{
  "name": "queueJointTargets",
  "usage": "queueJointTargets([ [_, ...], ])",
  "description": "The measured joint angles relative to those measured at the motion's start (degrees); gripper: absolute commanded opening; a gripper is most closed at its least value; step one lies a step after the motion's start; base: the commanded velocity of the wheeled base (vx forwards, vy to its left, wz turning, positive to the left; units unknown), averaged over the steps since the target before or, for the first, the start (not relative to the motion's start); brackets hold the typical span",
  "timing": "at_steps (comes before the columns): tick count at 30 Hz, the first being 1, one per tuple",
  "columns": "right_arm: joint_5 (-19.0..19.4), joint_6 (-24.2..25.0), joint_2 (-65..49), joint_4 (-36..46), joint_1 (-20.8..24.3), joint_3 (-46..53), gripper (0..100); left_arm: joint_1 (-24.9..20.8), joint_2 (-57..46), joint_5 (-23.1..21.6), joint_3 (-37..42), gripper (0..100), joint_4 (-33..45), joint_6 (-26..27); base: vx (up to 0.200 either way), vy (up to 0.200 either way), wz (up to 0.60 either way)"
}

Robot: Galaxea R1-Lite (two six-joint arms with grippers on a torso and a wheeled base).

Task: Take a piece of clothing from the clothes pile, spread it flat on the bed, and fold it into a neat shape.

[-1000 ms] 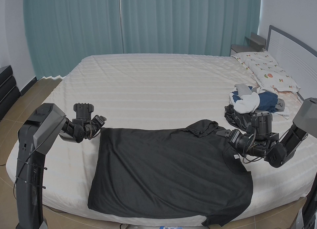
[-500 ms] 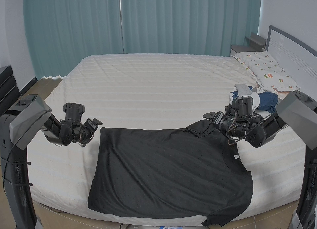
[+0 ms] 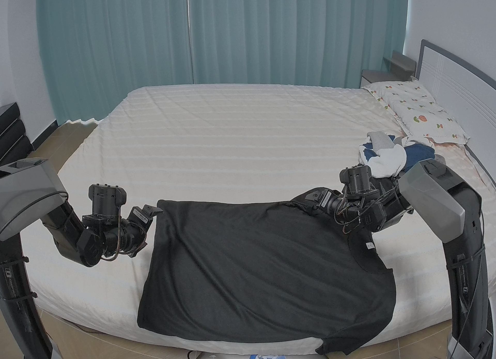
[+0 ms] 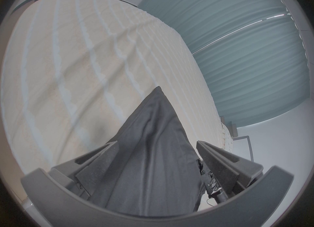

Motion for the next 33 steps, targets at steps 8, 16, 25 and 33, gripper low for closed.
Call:
queueJointTargets([
  [8,-0.1,-0.5,5.0,3.1,0.1,-6.9,100,-0.1,-1.1,0.0,3.1,100,-0.6,-0.2,0.000,0.000,0.00],
  [16,0.1,-0.6,8.9,4.3,1.0,-15.6,100,0.4,-1.2,0.1,3.8,100,-0.6,-0.2,0.000,0.000,0.00],
  [25,1.5,-0.4,14.5,-4.6,0.6,-28.6,100,1.0,-1.2,0.1,4.5,100,-0.6,-0.3,0.000,0.000,0.00],
  [33,4.8,-1.0,17.5,-12.9,-0.3,-30.7,100,1.6,-1.1,0.0,5.1,100,-0.6,-0.4,0.000,0.000,0.00],
])
